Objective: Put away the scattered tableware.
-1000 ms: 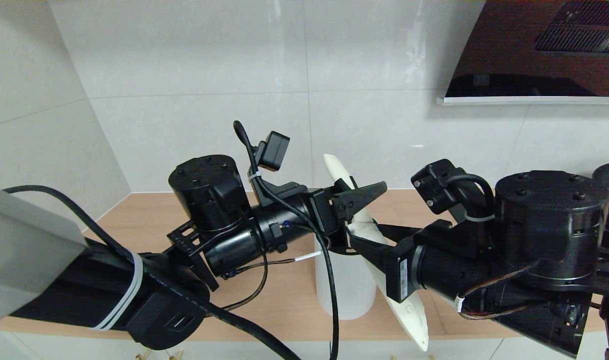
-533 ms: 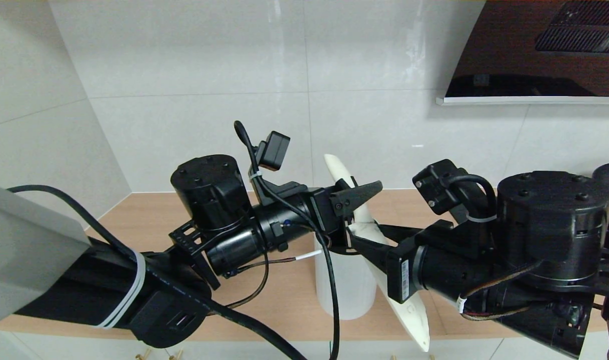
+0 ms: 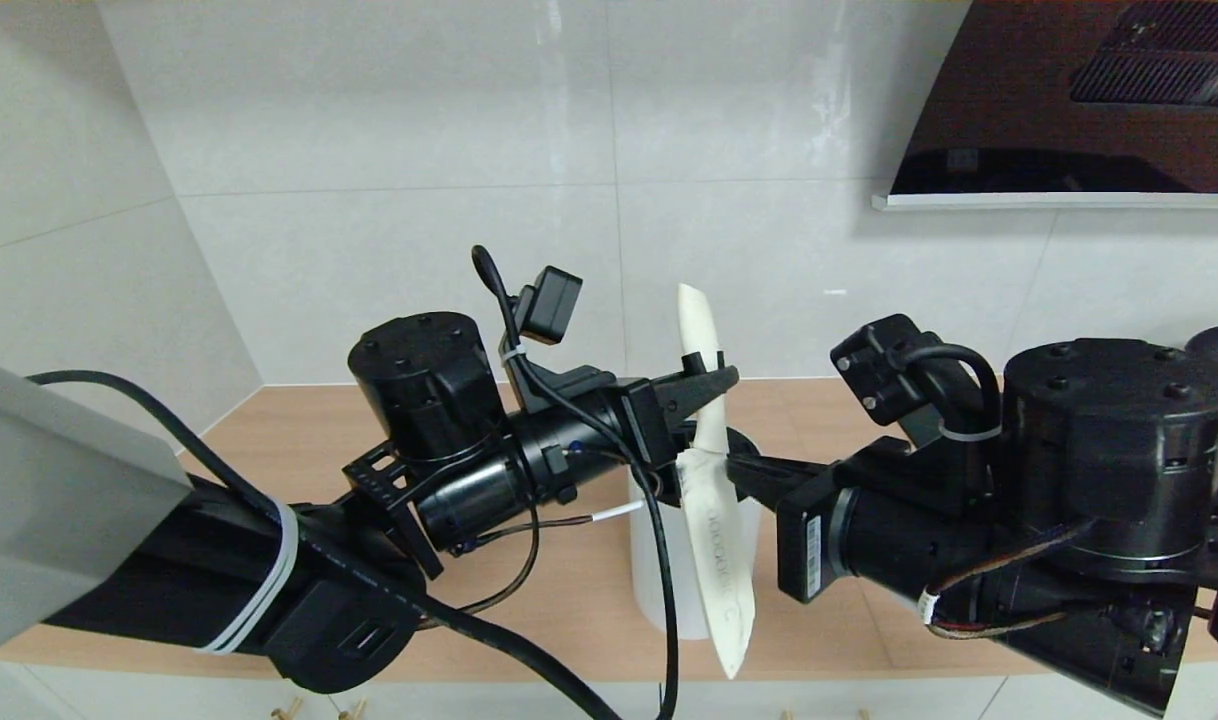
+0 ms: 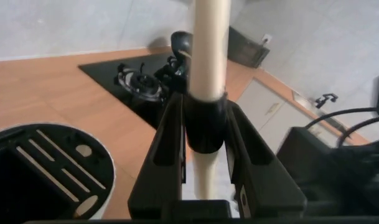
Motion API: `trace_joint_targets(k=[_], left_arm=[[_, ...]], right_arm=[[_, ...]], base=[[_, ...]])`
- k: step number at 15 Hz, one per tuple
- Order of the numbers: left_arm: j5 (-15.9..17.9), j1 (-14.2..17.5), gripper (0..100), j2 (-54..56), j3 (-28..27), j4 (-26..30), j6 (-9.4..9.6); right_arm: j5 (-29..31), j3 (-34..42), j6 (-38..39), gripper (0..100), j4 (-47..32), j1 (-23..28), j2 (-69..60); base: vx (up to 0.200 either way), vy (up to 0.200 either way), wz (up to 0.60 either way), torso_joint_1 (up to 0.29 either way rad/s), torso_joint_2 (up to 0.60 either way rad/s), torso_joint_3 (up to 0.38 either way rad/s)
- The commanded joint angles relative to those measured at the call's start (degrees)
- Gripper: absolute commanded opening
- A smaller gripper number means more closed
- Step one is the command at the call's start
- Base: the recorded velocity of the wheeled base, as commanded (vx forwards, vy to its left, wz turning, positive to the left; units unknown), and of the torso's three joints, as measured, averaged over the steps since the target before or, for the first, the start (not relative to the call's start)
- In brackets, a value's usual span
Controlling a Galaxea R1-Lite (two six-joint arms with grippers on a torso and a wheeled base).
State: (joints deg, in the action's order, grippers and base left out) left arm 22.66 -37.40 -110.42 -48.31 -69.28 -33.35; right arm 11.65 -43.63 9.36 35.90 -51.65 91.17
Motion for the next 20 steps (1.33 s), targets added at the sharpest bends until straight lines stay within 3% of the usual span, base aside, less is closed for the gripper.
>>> trace_joint_targets(k=[1, 6, 7, 12, 14, 17, 20], left_arm=[[0.01, 0.05, 0, 0.38, -0.12, -0.07, -0.04], [-0.51, 3.56, 0, 3.11, -1.08, -0.24, 0.04], [-0.51, 4.62, 0, 4.07, -1.61, -0.24, 0.04], [-0.51, 10.24, 0, 6.36, -5.83, -0.33, 0.31], [-0.16, 12.62, 0, 4.07, -7.85, -2.09, 5.67], [0.01, 12.79, 0, -0.76, -9.43, -9.91, 12.61], [0.01, 12.53, 0, -3.04, -9.52, -10.97, 21.75]], right_arm=[[0.04, -0.14, 0.04, 0, -0.04, -0.03, -0.03], [1.27, -0.32, -0.05, 0, -0.04, 1.64, -1.70], [1.18, -0.32, -0.13, 100, -0.04, 2.78, -2.40], [0.91, 0.12, -0.40, 100, -0.22, 6.83, -3.55], [1.00, 0.30, -0.40, 100, -0.31, 7.09, -3.46], [1.00, 0.65, -0.49, 100, -0.39, 7.79, -3.28], [1.00, 0.83, -0.49, 100, -0.39, 7.79, -3.11]], base=[[0.000, 0.000, 0.00, 0.000, 0.00, 0.000], [0.000, 0.000, 0.00, 0.000, 0.00, 0.000], [0.000, 0.000, 0.00, 0.000, 0.00, 0.000], [0.000, 0.000, 0.00, 0.000, 0.00, 0.000], [0.000, 0.000, 0.00, 0.000, 0.00, 0.000], [0.000, 0.000, 0.00, 0.000, 0.00, 0.000], [0.000, 0.000, 0.00, 0.000, 0.00, 0.000]])
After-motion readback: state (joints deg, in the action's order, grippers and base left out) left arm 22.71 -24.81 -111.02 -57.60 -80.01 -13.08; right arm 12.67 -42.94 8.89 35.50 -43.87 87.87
